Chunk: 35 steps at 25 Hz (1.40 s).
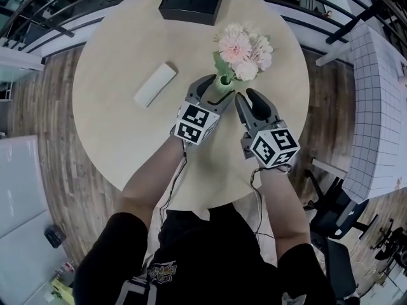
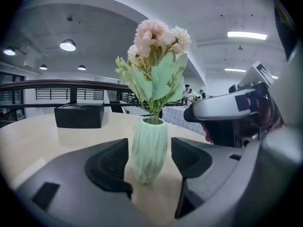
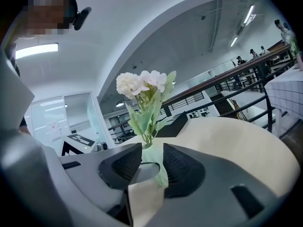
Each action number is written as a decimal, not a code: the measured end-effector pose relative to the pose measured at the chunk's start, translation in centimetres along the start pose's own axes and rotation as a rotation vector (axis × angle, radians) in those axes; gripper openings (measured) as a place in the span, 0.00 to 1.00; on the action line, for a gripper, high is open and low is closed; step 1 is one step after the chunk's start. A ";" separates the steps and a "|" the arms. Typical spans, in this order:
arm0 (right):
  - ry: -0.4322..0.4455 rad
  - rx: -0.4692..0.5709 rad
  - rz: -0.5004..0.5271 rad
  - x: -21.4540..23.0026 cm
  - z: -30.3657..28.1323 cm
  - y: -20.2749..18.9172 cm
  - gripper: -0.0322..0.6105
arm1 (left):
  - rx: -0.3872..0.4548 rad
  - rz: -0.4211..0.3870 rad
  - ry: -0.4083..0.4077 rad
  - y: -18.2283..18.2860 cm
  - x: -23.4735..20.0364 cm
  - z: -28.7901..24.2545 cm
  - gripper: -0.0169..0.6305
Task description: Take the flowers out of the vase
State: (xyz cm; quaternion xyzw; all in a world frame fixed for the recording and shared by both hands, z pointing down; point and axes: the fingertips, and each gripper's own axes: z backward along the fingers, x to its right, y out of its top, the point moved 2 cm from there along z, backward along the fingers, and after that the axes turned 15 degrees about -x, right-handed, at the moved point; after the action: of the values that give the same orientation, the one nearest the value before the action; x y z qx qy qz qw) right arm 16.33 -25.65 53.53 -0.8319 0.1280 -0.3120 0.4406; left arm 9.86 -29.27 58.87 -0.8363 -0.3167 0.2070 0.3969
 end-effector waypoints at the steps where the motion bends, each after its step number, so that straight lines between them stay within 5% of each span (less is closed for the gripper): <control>1: 0.010 -0.004 -0.002 0.0 -0.4 0.2 0.27 | -0.003 -0.001 -0.003 0.0 0.0 -0.1 0.45; 22: 0.093 -0.070 0.118 -0.8 -5.7 1.7 0.34 | -0.015 -0.008 -0.008 -0.5 0.0 -0.7 0.42; 27: 0.070 -0.056 0.169 -0.6 -5.8 2.1 0.22 | -0.015 -0.012 -0.006 -0.5 0.0 -0.9 0.42; 35: 0.060 -0.021 0.203 -1.0 -5.2 3.2 0.17 | -0.024 -0.010 -0.004 -0.6 -0.1 -0.7 0.42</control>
State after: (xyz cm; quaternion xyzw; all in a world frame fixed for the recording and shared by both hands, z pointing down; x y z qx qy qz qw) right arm 12.45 -30.36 52.68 -0.8097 0.2280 -0.2889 0.4571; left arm 10.05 -29.43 59.78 -0.8391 -0.3241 0.2026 0.3871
